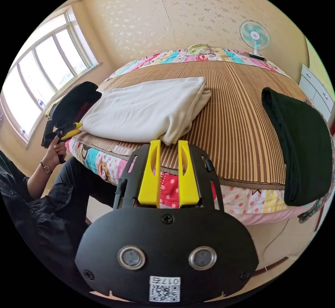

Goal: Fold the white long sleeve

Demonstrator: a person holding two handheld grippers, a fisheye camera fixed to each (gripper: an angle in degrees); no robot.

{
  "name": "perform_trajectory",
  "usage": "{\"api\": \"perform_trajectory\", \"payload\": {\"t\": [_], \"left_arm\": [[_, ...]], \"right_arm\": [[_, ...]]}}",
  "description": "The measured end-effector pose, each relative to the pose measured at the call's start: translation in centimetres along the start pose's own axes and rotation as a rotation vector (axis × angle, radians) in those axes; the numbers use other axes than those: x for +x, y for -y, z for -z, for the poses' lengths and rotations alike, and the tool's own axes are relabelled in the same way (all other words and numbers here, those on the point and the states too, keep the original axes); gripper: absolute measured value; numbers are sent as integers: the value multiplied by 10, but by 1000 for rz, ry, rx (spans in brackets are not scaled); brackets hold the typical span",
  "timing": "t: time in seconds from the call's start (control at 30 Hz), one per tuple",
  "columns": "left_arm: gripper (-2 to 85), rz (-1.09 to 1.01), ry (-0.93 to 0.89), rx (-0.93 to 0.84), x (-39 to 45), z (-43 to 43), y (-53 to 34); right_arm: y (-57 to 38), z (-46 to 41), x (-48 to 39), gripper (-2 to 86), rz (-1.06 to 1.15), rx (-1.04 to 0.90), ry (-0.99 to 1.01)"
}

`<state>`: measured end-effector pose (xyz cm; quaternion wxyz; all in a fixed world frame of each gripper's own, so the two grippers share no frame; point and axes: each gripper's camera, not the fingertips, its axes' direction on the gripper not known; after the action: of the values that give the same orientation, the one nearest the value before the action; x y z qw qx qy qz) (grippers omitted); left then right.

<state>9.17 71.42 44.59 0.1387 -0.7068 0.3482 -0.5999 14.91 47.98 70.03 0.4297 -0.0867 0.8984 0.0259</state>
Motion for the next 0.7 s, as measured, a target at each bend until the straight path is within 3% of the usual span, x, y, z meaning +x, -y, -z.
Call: {"api": "perform_trajectory", "payload": {"t": [0.23,0.4,0.6,0.7], "left_arm": [[47,-40,-50,-59,-3,28,49],[40,-144,-18,-78,13,58,77],[46,-22,15,-86,-37,49,50],[72,5,-21,-17,-51,63,37]], "right_arm": [[11,-11,-11,49,60,-103,-31],[27,14,-30,30,256,-153,-230],[2,-29,-9,16,174,-297,-327],[0,-11,-9,20,119,-226,-252]]}}
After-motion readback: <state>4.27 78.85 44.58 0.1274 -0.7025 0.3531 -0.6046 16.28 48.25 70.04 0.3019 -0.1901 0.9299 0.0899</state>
